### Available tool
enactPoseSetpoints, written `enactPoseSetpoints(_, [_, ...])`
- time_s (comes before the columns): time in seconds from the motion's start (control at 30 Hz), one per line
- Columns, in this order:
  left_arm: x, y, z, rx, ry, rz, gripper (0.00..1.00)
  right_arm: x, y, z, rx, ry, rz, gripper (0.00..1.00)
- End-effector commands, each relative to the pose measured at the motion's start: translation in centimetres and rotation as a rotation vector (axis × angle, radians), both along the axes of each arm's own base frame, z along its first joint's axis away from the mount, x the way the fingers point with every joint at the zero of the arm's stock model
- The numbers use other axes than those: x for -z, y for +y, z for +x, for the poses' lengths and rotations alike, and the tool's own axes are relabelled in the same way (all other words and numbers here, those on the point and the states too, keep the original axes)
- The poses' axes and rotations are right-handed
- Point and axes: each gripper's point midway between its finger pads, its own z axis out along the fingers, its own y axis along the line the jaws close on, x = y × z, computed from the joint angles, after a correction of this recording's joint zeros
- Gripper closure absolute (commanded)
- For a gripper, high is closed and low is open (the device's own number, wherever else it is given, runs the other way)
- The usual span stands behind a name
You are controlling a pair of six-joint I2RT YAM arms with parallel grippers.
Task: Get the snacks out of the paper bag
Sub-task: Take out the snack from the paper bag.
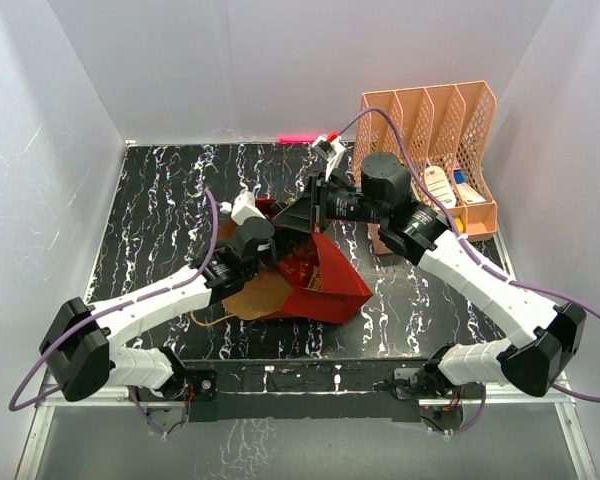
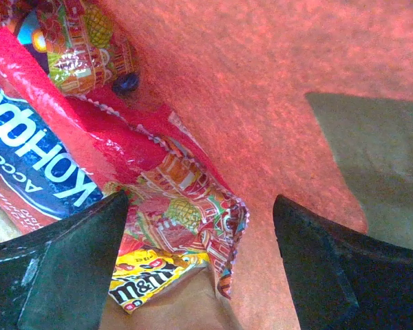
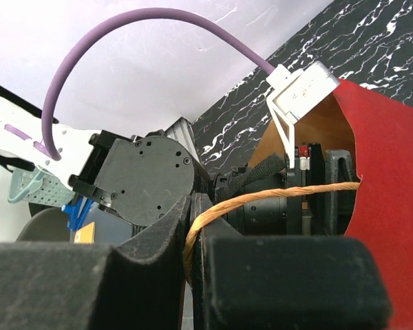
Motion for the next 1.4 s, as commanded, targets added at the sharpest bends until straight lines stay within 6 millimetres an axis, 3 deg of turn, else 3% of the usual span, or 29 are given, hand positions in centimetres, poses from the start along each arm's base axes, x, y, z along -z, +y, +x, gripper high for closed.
enactPoseSetpoints(0.0, [1.0, -0.2, 0.2, -0.029, 0.070, 0.006, 0.16, -5.0, -1.0, -1.9, -0.027, -0.151, 0.103, 0.93])
enactPoseSetpoints(0.1, [3.0, 1.3, -0.1, -0.124, 0.205, 0.097, 0.33, -4.8, -1.5, -1.1, 0.035, -0.181, 0.088, 0.93])
enactPoseSetpoints(0.23, [3.3, 2.2, -0.3, -0.150, 0.224, 0.132, 0.50, -4.0, -2.7, 0.9, 0.155, -0.227, 0.008, 0.93])
enactPoseSetpoints(0.3, [2.5, 2.6, -0.2, -0.158, 0.210, 0.121, 0.69, -4.1, -3.4, 1.9, 0.218, -0.256, -0.020, 0.93])
enactPoseSetpoints(0.5, [-1.2, 4.1, 0.4, -0.199, 0.172, 0.129, 1.00, -6.4, -5.9, 3.8, 0.391, -0.350, -0.030, 0.93])
enactPoseSetpoints(0.7, [-7.1, 2.2, 0.8, -0.091, 0.078, 0.062, 1.00, -7.6, -7.6, 3.9, 0.450, -0.444, -0.056, 0.93])
enactPoseSetpoints(0.9, [-12.2, 0.5, 0.0, 0.030, 0.020, 0.008, 1.00, -5.3, -8.4, 3.9, 0.444, -0.515, -0.147, 0.93])
enactPoseSetpoints(1.1, [-15.9, -2.1, -1.0, 0.177, -0.039, -0.079, 1.00, -3.0, -7.9, 4.9, 0.451, -0.421, -0.205, 0.93])
enactPoseSetpoints(1.37, [-22.0, -1.7, -3.4, 0.324, -0.185, -0.050, 1.00, -2.1, -8.9, 7.4, 0.620, -0.292, -0.225, 0.93])
